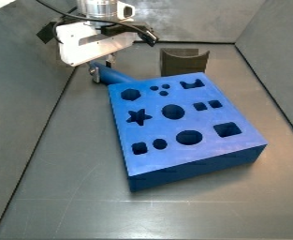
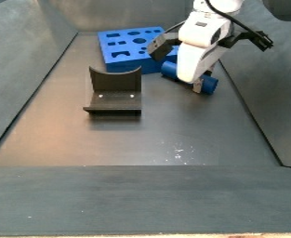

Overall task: Pick up the round object. Move up. Place the round object on the fixture. Regrasp the round object. Move to above the board. Insert the round object.
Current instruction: Pick up the round object, then move up.

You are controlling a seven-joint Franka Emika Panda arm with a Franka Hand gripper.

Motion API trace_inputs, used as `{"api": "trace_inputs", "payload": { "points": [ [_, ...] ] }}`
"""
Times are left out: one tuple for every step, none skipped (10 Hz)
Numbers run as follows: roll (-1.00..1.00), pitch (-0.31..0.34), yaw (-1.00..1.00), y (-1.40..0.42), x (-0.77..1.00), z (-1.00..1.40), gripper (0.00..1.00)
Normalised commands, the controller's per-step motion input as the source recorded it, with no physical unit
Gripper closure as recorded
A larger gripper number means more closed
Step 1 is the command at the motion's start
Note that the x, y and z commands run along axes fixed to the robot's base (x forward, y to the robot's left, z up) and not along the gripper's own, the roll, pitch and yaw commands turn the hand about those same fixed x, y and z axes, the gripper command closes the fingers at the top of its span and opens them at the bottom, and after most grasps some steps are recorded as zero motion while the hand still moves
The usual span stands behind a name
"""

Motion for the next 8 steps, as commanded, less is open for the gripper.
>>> {"api": "trace_inputs", "payload": {
  "points": [
    [0.00, 0.000, 0.00, 0.00, 0.00, 0.00, 1.00],
    [0.00, 0.000, 0.00, 0.00, 0.00, 0.00, 1.00],
    [0.00, 0.000, 0.00, 0.00, 0.00, 0.00, 1.00],
    [0.00, 0.000, 0.00, 0.00, 0.00, 0.00, 1.00],
    [0.00, 0.000, 0.00, 0.00, 0.00, 0.00, 1.00],
    [0.00, 0.000, 0.00, 0.00, 0.00, 1.00, 1.00],
    [0.00, 0.038, 0.01, -0.01, -0.06, 1.00, 1.00],
    [-0.01, 0.044, 0.01, -0.02, -0.07, 0.99, 1.00]
  ]
}}
